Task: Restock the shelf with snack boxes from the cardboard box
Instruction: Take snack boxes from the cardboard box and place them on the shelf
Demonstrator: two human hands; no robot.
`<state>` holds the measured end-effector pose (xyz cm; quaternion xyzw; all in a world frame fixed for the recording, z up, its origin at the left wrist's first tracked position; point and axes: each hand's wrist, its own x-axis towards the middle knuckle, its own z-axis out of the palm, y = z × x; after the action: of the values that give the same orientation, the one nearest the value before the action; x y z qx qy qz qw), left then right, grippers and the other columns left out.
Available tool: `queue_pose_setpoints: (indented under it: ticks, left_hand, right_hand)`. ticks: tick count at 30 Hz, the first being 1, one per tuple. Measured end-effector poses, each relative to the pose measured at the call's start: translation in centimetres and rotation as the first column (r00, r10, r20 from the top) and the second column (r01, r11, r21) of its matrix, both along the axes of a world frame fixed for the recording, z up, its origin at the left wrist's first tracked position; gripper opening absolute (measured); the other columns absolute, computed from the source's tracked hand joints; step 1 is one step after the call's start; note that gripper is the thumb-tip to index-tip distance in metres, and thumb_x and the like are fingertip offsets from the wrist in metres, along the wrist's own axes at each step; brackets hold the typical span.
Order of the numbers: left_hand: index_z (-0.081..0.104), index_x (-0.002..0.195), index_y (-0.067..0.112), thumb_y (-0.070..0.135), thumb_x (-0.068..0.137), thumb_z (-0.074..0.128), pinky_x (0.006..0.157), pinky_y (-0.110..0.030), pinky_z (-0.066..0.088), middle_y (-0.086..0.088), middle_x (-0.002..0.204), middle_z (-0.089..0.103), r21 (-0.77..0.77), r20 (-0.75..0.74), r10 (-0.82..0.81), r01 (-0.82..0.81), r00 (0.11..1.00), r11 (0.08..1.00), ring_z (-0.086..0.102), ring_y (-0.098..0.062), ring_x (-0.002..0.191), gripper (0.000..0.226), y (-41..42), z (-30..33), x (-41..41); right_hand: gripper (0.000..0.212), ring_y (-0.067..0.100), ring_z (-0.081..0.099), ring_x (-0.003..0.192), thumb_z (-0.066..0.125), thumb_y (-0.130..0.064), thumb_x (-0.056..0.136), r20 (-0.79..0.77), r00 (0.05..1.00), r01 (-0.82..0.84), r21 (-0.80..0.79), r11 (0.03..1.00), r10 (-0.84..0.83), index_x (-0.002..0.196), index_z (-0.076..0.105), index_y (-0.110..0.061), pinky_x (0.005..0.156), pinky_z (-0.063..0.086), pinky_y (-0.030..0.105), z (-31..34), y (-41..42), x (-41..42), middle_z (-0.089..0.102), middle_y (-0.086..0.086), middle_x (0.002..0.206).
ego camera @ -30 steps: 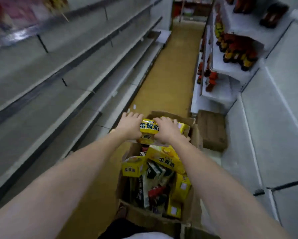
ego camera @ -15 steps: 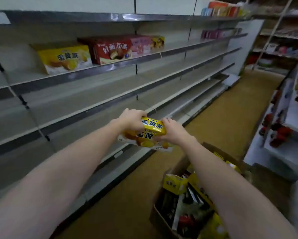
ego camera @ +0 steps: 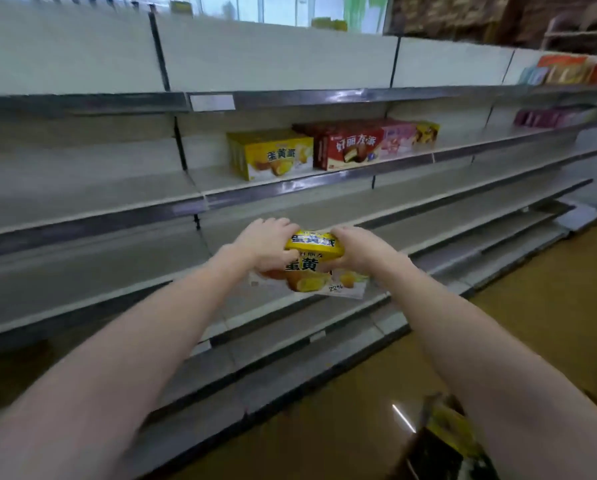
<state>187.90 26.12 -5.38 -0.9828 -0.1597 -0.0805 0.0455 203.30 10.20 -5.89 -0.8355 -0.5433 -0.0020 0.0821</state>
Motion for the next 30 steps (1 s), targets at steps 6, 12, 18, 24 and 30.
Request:
queue_pose_setpoints:
  ticks: [6, 12, 18, 24, 30]
  left_hand:
    - [0.034, 0.15, 0.028, 0.067, 0.096, 0.029, 0.107, -0.043, 0.035, -0.005, 0.146, 0.047, 0.118, 0.043, 0.005, -0.01, 0.999, 0.993, 0.044, -0.027, 0.131, 0.067, 3.5, 1.6, -5.0]
    - [0.024, 0.152, 0.039, 0.066, 0.097, 0.017, 0.105, -0.045, 0.034, -0.008, 0.14, 0.049, 0.267, 0.07, 0.06, -0.076, 0.996, 0.961, 0.044, -0.028, 0.13, 0.062, 4.6, 3.9, -6.5]
    - [0.024, 0.15, 0.049, 0.064, 0.099, 0.016, 0.098, -0.043, 0.036, -0.009, 0.137, 0.052, 0.272, 0.101, 0.091, -0.116, 0.991, 0.955, 0.047, -0.029, 0.124, 0.054, 5.4, 5.3, -6.1]
    - [0.026, 0.149, 0.048, 0.064, 0.099, 0.016, 0.097, -0.044, 0.037, -0.01, 0.135, 0.054, 0.28, 0.108, 0.069, -0.097, 0.992, 0.955, 0.049, -0.03, 0.121, 0.054, 6.6, 5.0, -4.5]
    - [0.03, 0.147, 0.05, 0.063, 0.099, 0.017, 0.099, -0.044, 0.036, -0.009, 0.134, 0.054, 0.276, 0.115, 0.107, -0.135, 0.988, 0.952, 0.048, -0.029, 0.121, 0.052, 9.7, 5.8, -0.5]
  right_hand:
    - [0.056, 0.016, 0.057, 0.089, 0.077, -0.059, 0.073, -0.025, 0.997, -0.076, 0.01, 0.997, 0.076, 0.115, 0.059, -0.027, 0.082, 0.05, 0.037, 3.6, 3.6, -3.4, 0.061, -0.005, 0.1]
    - [0.077, 0.027, 0.054, 0.118, 0.065, -0.063, 0.083, 0.089, 0.994, -0.064, 0.068, 0.996, 0.058, 0.147, 0.04, -0.03, 0.099, 0.045, 0.044, 5.2, 4.9, -5.1, 0.056, 0.003, 0.136]
    - [0.078, 0.021, 0.034, 0.144, 0.056, -0.06, 0.091, 0.249, 0.967, -0.082, 0.131, 0.988, 0.048, 0.156, 0.027, -0.027, 0.114, 0.03, 0.042, 6.0, 5.6, -5.8, 0.032, -0.002, 0.16]
    - [0.075, 0.021, 0.035, 0.144, 0.055, -0.058, 0.092, 0.259, 0.965, -0.082, 0.144, 0.986, 0.043, 0.155, 0.029, -0.026, 0.116, 0.03, 0.042, 5.6, 6.8, -4.2, 0.033, -0.001, 0.16]
    - [0.074, 0.02, 0.036, 0.143, 0.055, -0.059, 0.091, 0.267, 0.962, -0.112, 0.173, 0.979, 0.063, 0.154, 0.032, -0.027, 0.115, 0.031, 0.042, 5.8, 10.7, 0.1, 0.037, -0.002, 0.157]
